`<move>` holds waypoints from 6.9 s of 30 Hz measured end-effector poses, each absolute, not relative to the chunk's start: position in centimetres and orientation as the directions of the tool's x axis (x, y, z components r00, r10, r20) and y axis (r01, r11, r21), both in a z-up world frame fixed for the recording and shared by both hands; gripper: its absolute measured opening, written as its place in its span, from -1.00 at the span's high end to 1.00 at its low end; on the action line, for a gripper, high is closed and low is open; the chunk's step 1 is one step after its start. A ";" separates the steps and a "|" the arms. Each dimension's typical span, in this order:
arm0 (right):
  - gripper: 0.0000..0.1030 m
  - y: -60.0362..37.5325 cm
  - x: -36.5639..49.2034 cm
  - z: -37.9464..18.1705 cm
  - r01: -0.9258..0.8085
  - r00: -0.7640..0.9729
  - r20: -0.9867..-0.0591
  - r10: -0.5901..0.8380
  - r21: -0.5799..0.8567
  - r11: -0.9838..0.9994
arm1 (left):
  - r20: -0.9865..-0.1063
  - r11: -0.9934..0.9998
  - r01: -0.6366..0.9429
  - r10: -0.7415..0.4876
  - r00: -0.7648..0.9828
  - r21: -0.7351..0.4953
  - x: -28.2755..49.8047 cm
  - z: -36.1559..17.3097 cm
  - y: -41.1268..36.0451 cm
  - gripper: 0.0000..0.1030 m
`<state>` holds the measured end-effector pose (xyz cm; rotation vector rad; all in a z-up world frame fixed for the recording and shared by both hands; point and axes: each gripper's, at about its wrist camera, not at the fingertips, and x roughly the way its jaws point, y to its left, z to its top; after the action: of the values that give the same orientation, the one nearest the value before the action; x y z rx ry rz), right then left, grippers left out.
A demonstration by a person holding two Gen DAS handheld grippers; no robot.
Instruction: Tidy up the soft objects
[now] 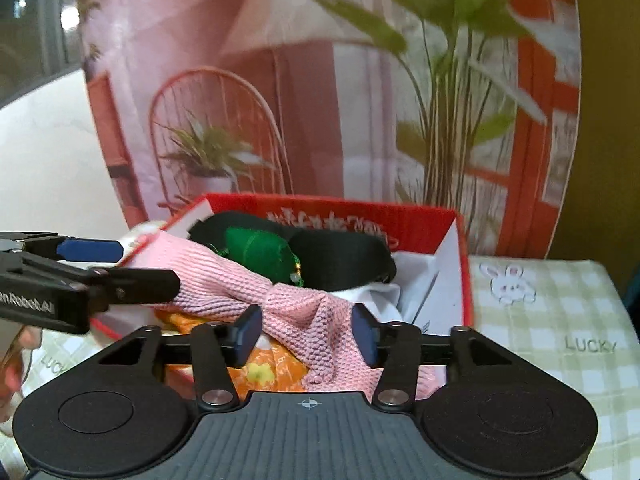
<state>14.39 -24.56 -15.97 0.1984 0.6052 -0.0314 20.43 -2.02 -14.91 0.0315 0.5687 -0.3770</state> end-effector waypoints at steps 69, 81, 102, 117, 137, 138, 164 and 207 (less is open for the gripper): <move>-0.61 -15.3 1.3 -25.4 -0.063 0.806 -0.580 0.120 0.117 0.991 | -0.672 0.969 0.143 -0.242 0.700 -0.200 9.7 -24.4 1.6 -0.65; -0.51 -14.8 1.5 -26.4 -0.119 0.788 -0.599 0.143 0.080 0.990 | -0.688 0.950 0.224 -0.313 0.655 -0.219 10.3 -24.9 -0.3 -0.47; -0.20 -14.4 1.7 -25.0 -0.178 0.786 -0.587 0.194 0.085 0.980 | -0.663 0.878 0.397 -0.467 0.585 -0.269 10.5 -23.5 -3.0 0.10; -0.19 -15.5 2.9 -16.8 -0.197 0.872 -0.465 0.156 -0.039 0.980 | -0.519 0.859 0.484 -0.495 0.697 -0.169 10.4 -14.9 -3.9 0.10; -0.19 -23.8 12.0 -15.2 -0.107 0.870 -0.488 0.070 -0.049 0.993 | -0.511 0.844 0.495 -0.524 0.682 -0.205 21.7 -14.4 -8.8 0.10; -0.19 -24.2 12.4 -15.4 -0.102 0.865 -0.498 0.064 -0.049 0.994 | -0.520 0.847 0.490 -0.519 0.678 -0.206 22.1 -14.7 -9.2 0.10; -0.99 -24.8 11.1 -15.3 0.069 0.832 -0.550 -0.072 -0.027 0.997 | -0.511 0.972 0.234 -0.202 0.835 -0.001 20.0 -12.6 -6.0 -1.00; -0.99 -14.7 -1.3 3.5 0.252 0.934 -0.282 -0.217 0.092 0.963 | -0.227 0.993 -0.084 0.102 0.969 0.085 -2.3 1.5 0.8 -1.00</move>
<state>-1.34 -14.71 3.49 0.1281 0.2740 -0.2405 -2.26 0.76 1.49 0.0751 0.2330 0.0939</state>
